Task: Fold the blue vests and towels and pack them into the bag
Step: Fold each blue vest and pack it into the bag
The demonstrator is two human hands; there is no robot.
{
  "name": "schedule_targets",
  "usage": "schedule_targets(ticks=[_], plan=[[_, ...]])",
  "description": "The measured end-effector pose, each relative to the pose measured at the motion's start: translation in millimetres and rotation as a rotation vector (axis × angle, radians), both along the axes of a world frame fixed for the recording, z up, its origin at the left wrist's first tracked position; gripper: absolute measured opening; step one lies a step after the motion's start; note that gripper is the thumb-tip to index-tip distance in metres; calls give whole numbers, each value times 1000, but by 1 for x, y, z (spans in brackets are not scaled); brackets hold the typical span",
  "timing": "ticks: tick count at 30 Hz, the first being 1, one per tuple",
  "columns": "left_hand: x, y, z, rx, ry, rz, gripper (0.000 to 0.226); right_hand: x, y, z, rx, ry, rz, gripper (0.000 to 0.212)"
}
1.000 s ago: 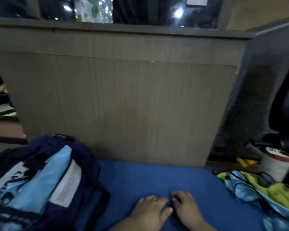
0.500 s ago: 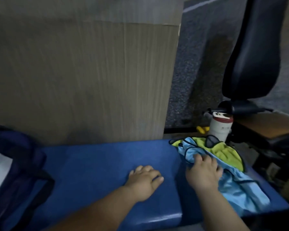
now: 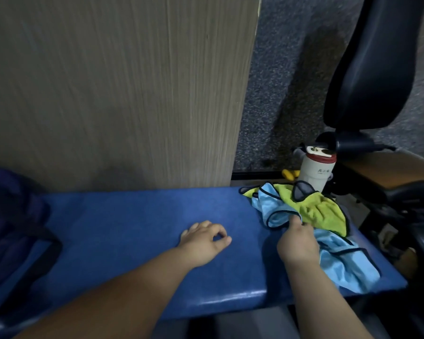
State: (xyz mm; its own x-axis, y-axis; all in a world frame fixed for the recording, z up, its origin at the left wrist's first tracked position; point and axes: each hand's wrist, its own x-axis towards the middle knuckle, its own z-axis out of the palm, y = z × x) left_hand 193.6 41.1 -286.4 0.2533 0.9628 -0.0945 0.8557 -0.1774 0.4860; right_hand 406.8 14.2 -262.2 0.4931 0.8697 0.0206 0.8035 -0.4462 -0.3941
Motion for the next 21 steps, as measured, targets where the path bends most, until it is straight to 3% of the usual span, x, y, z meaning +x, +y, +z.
schedule_targets(ticks=[6, 8, 11, 15, 21], plan=[[-12, -5, 0, -48, 5, -87, 35, -5, 2, 4, -3, 30, -35, 41], [-15, -6, 1, -65, 14, -114, 38, -7, 0, 11, -20, -43, -42, 40], [-18, -6, 2, -84, 17, -133, 41, -3, 1, 24, -162, -154, -127, 45], [-19, -7, 3, -90, -1, -145, 43, 5, 0, 22, -299, -48, -134, 52], [-23, -6, 6, -152, -105, -134, 41, -1, 2, 19, -174, -24, -10, 43]])
